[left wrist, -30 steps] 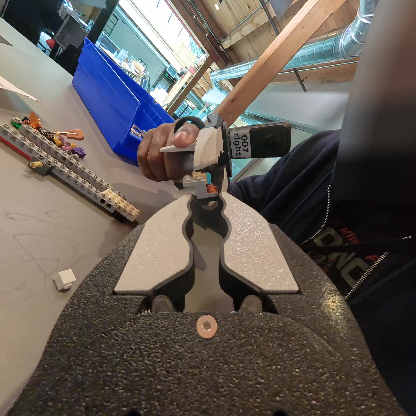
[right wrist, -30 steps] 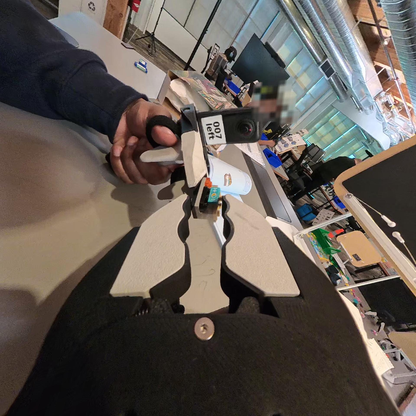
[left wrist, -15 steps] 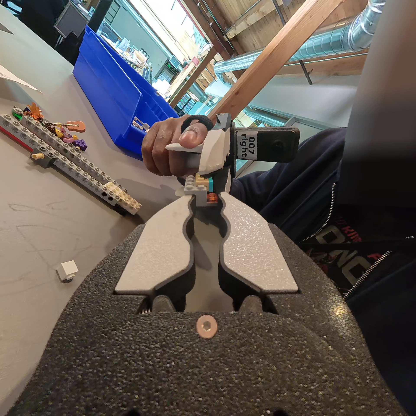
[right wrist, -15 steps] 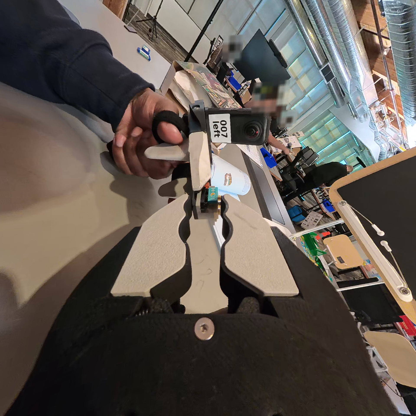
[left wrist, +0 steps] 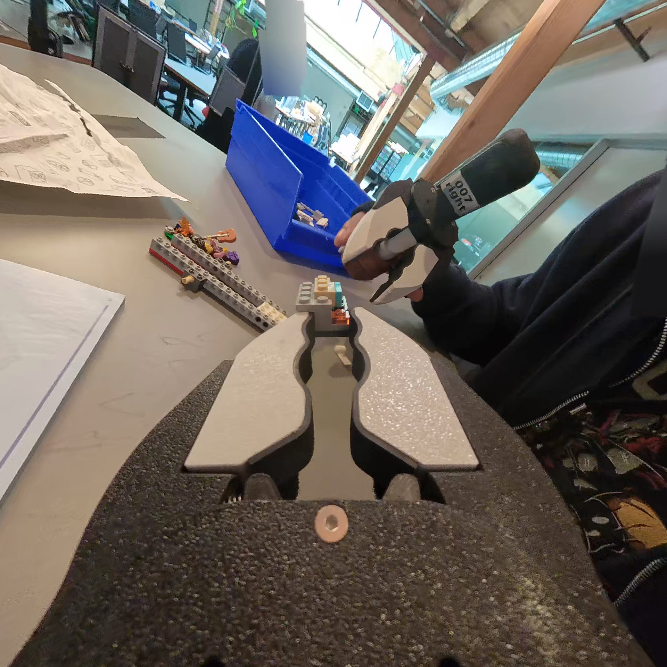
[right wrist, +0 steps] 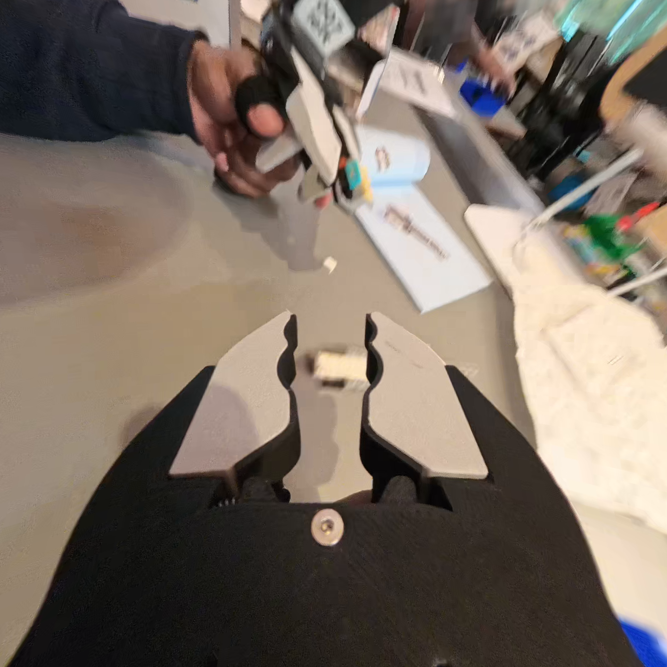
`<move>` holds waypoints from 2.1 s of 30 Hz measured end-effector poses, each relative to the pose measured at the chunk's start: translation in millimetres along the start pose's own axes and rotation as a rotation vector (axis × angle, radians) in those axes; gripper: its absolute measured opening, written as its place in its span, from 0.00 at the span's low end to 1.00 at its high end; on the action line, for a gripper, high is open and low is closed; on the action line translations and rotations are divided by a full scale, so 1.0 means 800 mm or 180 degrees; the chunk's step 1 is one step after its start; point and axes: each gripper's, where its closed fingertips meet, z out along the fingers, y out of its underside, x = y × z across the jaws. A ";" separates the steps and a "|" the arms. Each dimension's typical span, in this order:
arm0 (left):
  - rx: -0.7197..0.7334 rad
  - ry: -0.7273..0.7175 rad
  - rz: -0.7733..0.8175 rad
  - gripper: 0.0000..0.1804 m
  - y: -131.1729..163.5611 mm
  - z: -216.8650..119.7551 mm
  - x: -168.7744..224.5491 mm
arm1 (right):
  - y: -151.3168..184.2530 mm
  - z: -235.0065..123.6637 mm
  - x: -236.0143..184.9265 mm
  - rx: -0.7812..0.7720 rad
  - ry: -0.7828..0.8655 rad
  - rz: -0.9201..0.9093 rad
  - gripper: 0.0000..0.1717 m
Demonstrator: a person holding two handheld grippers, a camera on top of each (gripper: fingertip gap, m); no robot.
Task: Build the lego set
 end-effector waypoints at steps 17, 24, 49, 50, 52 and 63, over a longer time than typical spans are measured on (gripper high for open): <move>-0.0574 -0.0076 0.0192 0.10 0.035 0.020 0.003 | 0.089 0.019 -0.051 -0.0919 -0.0694 -0.0046 0.08; -0.0687 -0.0096 0.0157 0.10 0.042 0.022 0.003 | 0.071 0.034 -0.048 -0.0733 -0.0573 -0.0122 0.05; -0.0498 -0.0588 0.0126 0.10 0.018 -0.043 -0.034 | 0.004 0.111 0.010 -0.0543 0.0643 -0.0179 0.05; -0.0501 -0.0591 0.0124 0.10 0.018 -0.043 -0.034 | 0.005 0.110 0.013 -0.0533 0.0717 -0.0232 0.05; -0.0507 -0.0596 0.0118 0.10 0.020 -0.042 -0.036 | 0.003 0.107 0.021 -0.0480 0.0918 -0.0351 0.05; -0.0308 -0.0474 0.0143 0.10 0.012 -0.032 -0.032 | -0.043 0.070 0.049 0.0102 0.2190 -0.1259 0.05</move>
